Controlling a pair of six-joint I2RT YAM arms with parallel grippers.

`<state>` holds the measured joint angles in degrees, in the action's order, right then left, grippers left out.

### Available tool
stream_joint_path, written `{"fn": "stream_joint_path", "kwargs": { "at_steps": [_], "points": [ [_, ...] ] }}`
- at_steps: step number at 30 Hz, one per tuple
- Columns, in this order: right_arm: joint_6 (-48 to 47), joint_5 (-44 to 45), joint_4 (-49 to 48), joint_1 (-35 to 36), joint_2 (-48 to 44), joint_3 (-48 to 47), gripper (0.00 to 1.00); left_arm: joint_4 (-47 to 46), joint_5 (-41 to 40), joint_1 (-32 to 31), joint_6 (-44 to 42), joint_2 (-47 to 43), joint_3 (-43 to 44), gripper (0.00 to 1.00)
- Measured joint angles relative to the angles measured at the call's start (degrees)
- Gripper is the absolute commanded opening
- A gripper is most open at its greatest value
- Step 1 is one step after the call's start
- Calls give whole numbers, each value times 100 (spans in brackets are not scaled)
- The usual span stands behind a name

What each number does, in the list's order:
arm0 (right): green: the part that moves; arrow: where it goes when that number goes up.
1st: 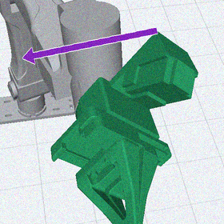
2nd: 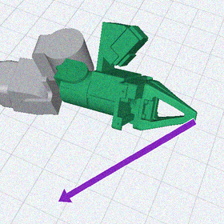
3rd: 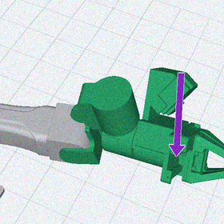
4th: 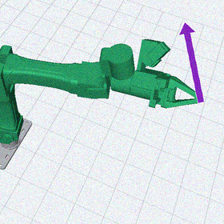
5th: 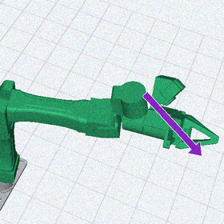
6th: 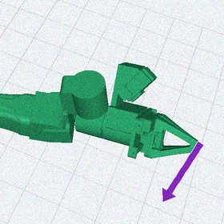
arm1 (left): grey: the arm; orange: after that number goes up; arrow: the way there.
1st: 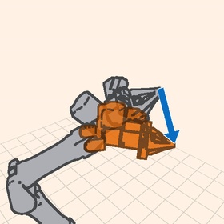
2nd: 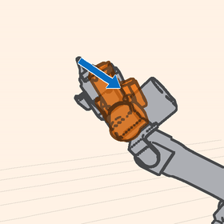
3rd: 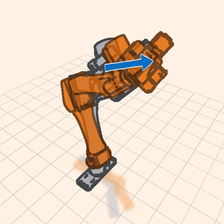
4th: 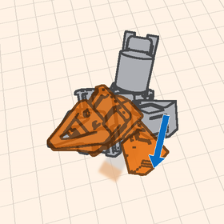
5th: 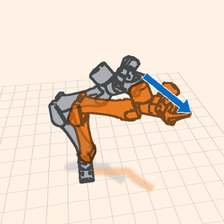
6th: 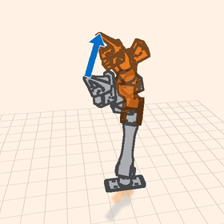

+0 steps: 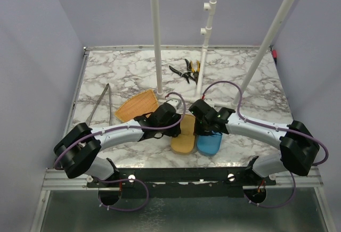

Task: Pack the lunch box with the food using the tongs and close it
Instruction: Close the box lid on the packing box.

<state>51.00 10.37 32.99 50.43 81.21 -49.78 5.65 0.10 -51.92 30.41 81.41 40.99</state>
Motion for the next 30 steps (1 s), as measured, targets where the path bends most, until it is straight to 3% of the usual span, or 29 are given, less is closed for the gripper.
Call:
{"fn": "stream_joint_path", "kwargs": {
  "at_steps": [5, 12, 22, 30],
  "points": [
    [20, 74, -9, 24, -55, 24, 3, -127, -214, -90, 299, -219, -192, 48],
    [37, 122, 24, 24, -94, 24, 22, 212, -190, -184, 459, -306, 17, 57],
    [-157, 483, 153, 0, -280, -289, 36, 393, -175, -184, 581, -715, 363, 61],
    [-826, 236, -249, -684, -339, -428, 44, 629, -94, -184, 761, -990, 175, 63]
  ]
}}
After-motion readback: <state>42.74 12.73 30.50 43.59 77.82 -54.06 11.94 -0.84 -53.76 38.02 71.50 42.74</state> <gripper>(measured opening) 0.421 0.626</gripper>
